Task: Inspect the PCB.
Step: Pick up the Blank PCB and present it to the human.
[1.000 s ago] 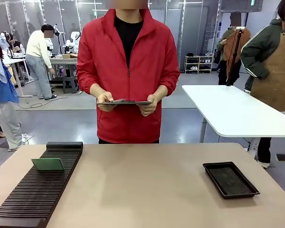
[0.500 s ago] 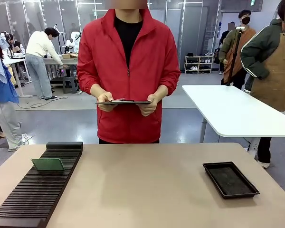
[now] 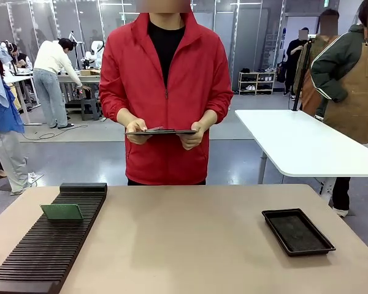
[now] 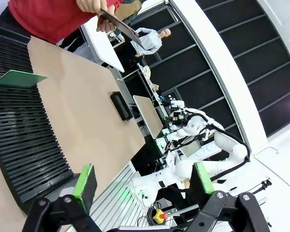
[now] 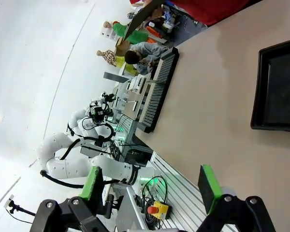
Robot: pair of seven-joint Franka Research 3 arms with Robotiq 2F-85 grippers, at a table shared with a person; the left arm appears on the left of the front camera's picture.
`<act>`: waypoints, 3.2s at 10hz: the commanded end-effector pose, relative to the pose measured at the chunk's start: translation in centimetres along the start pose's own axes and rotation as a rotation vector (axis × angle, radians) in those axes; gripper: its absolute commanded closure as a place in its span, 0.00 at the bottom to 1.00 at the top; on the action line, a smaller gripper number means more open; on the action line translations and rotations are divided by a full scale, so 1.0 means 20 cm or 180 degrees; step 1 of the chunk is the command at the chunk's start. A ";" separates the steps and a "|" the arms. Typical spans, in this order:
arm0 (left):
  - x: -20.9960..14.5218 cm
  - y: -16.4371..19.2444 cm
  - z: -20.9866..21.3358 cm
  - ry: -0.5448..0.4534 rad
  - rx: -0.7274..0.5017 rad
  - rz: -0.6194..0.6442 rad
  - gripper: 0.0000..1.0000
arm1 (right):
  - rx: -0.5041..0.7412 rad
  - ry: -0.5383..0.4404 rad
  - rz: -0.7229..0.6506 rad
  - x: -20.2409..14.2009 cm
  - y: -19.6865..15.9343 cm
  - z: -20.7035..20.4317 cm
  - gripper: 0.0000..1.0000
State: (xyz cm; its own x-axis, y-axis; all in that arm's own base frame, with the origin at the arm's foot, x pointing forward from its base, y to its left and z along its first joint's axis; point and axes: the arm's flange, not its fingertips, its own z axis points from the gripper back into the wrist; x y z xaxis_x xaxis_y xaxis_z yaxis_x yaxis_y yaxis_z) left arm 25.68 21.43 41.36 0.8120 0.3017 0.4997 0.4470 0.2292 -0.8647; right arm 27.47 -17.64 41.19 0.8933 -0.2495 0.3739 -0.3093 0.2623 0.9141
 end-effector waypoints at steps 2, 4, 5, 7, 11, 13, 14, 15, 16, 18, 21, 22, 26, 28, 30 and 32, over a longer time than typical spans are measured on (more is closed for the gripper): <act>0.00 0.00 0.00 0.0000 0.0000 0.0000 0.00 | 0.0037 -0.0011 0.0024 0.00 0.01 0.00 0.00; 0.13 -0.22 -0.12 0.0248 0.0985 -0.0784 0.00 | 0.0037 -0.0011 0.0024 0.00 0.01 0.00 0.00; 0.22 -0.30 -0.22 0.0456 0.1431 -0.1149 0.00 | 0.0037 -0.0011 0.0024 0.00 0.01 0.00 0.00; 0.39 -0.36 -0.48 0.1102 0.2245 -0.1830 0.00 | 0.0037 -0.0011 0.0024 0.00 0.01 0.00 0.00; 0.56 -0.24 -0.90 0.1925 0.3420 -0.2709 0.00 | 0.0037 -0.0011 0.0024 0.00 0.01 0.00 0.00; 0.56 -0.21 -0.98 0.2027 0.3446 -0.2799 0.00 | 0.0037 -0.0011 0.0024 0.00 0.01 0.00 0.00; 0.56 -0.23 -0.98 0.1968 0.3329 -0.2766 0.00 | 0.0037 -0.0011 0.0024 0.00 0.01 0.00 0.00; 0.53 -0.25 -0.96 0.1925 0.3067 -0.2601 0.00 | 0.0037 -0.0011 0.0024 0.00 0.01 0.00 0.00; 0.56 -0.20 -1.01 0.2086 0.3380 -0.2883 0.00 | 0.0037 -0.0011 0.0024 0.00 0.01 0.00 0.00; 0.56 -0.20 -1.01 0.2086 0.3380 -0.2883 0.00 | 0.0037 -0.0011 0.0024 0.00 0.01 0.00 0.00; 0.54 -0.20 -1.07 0.2751 0.3028 -0.3568 0.00 | 0.0037 -0.0011 0.0024 0.00 0.01 0.00 0.00; 0.55 -0.20 -1.15 0.2983 0.2955 -0.3948 0.00 | 0.0037 -0.0011 0.0024 0.00 0.01 0.00 0.00; 0.60 -0.05 -1.37 0.3771 0.2647 -0.4721 0.00 | 0.0037 -0.0011 0.0024 0.00 0.01 0.00 0.00; 0.62 0.05 -1.42 0.3976 0.2689 -0.4804 0.00 | 0.0037 -0.0011 0.0024 0.00 0.01 0.00 0.00; 0.65 0.15 -1.46 0.4048 0.2659 -0.4637 0.00 | 0.0037 -0.0011 0.0024 0.00 0.01 0.00 0.00; 0.65 0.22 -1.48 0.4040 0.2640 -0.4548 0.00 | 0.0037 -0.0011 0.0024 0.00 0.01 0.00 0.00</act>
State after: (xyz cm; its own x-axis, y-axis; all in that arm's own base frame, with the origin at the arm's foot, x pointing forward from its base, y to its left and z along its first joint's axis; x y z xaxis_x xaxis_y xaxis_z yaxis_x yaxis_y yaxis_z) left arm 48.38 -0.91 42.42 0.0261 -0.9995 0.0196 0.9174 0.0317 0.3967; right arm 27.43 -17.62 41.17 0.8955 -0.2473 0.3699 -0.3058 0.2617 0.9154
